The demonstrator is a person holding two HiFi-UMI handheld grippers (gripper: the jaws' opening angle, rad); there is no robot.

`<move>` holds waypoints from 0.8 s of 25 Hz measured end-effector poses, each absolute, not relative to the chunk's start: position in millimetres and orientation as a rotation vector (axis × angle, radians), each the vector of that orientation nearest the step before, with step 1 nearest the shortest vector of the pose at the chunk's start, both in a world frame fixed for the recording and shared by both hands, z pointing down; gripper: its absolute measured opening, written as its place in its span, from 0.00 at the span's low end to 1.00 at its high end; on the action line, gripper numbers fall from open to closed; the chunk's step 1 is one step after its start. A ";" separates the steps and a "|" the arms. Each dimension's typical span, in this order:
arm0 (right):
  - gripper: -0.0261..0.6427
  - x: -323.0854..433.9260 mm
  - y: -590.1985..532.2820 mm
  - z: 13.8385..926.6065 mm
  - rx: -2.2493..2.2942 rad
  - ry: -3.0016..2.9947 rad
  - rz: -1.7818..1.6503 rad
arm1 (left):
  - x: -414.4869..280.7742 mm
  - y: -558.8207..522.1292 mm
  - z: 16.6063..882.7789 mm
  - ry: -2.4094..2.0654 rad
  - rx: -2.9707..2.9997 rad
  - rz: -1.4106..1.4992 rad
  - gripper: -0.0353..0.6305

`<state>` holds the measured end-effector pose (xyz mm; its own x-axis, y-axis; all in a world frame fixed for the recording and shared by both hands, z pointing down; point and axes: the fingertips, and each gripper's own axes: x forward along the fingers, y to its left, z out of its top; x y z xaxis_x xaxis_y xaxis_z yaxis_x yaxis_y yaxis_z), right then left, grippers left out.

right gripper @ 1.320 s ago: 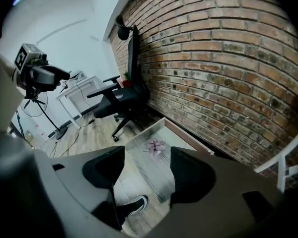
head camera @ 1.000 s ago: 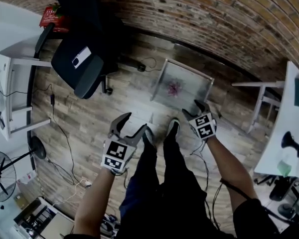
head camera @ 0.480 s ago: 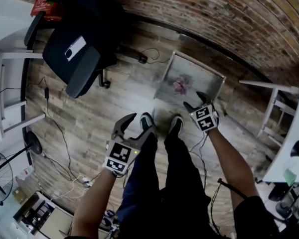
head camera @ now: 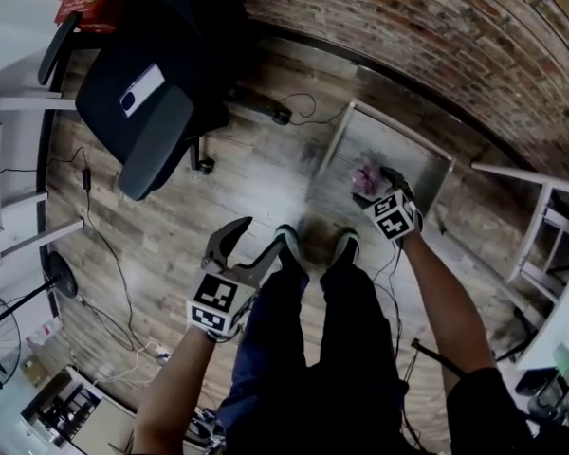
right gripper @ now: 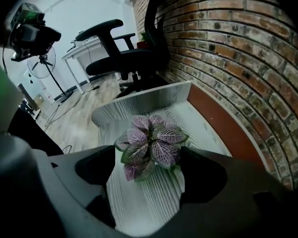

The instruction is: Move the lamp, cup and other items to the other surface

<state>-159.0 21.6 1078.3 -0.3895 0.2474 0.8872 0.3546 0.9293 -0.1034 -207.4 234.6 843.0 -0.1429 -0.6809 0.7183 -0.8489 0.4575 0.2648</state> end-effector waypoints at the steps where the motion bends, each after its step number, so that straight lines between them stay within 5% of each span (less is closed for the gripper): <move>1: 0.67 -163.3 22.9 1081.6 -0.434 -1.999 -0.125 | -210.1 236.7 848.3 -1.895 1.289 0.259 0.45; 9: 0.48 -180.8 23.2 1105.4 -0.440 -2.014 -0.182 | -227.2 233.5 864.4 -1.933 1.294 0.250 0.44; 20: 0.46 -163.0 29.3 1029.3 -0.457 -2.026 -0.143 | -223.0 219.2 804.8 -1.949 1.314 0.255 0.43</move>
<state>-163.0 29.3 1029.3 -0.4176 0.2584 0.8711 0.3779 0.9212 -0.0921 -223.0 219.2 804.8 -0.1836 -0.7086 0.6813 -0.8603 0.4512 0.2374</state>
